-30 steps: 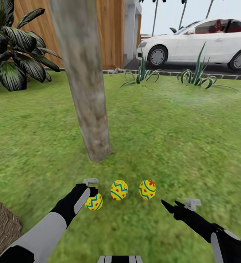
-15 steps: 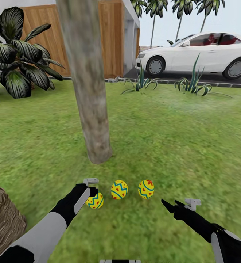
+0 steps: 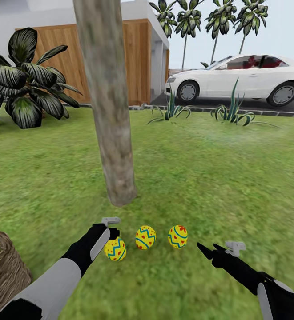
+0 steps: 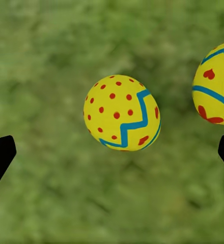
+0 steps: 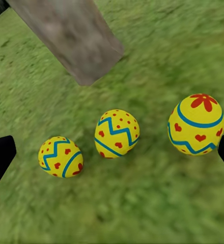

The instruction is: Take the three Easter eggs out of the wicker basket on the lawn in the garden, then place them on the lawn next to a single tree (choose any tree) so that all three eggs are next to the same tree and none are left in the basket.

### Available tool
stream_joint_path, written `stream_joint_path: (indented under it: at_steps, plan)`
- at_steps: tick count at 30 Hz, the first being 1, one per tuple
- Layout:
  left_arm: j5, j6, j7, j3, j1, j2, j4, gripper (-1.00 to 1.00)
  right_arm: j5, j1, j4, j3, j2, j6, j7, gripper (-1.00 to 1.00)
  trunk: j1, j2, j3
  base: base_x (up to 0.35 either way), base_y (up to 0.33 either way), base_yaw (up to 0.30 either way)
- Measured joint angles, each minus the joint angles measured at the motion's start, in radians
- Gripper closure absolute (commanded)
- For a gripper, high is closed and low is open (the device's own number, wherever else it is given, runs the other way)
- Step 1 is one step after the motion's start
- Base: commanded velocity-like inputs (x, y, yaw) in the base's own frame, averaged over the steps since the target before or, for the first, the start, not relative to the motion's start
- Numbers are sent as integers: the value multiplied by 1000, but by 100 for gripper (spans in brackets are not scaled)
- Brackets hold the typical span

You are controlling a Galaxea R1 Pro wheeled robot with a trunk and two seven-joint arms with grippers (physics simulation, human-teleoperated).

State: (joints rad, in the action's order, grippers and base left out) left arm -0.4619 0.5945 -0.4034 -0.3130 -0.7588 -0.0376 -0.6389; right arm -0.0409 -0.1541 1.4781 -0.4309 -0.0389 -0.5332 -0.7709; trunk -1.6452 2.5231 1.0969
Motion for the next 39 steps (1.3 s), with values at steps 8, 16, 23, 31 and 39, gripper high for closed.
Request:
stream_joint_path:
  at_steps: [8, 16, 23, 31, 39]
  plan:
    - [-1, 0, 1, 0, 0, 0, 0, -100, -1, 0, 0, 1, 0, 0, -1, -100, 4, -2, -31, 0, 0, 0]
    - [-2, 0, 2, 0, 0, 0, 1, -100, -1, 0, 0, 1, 0, 0, -2, -100, 7, -4, -62, 0, 0, 0]
    - [-3, 0, 1, 0, -1, 0, 1, -100, 1, 0, 0, 1, 0, 0, 0, -100, 10, -5, -89, 0, 0, 0]
    - [-3, 0, 1, 0, -1, -1, 3, -100, 3, 0, 0, 2, 0, 0, 0, -100, 14, -7, -120, 0, 0, 0]
    - [-3, 1, 1, 0, -1, -1, 6, -100, 4, 0, -1, 2, -1, 0, 0, -100, 18, -9, -151, 0, 0, 0]
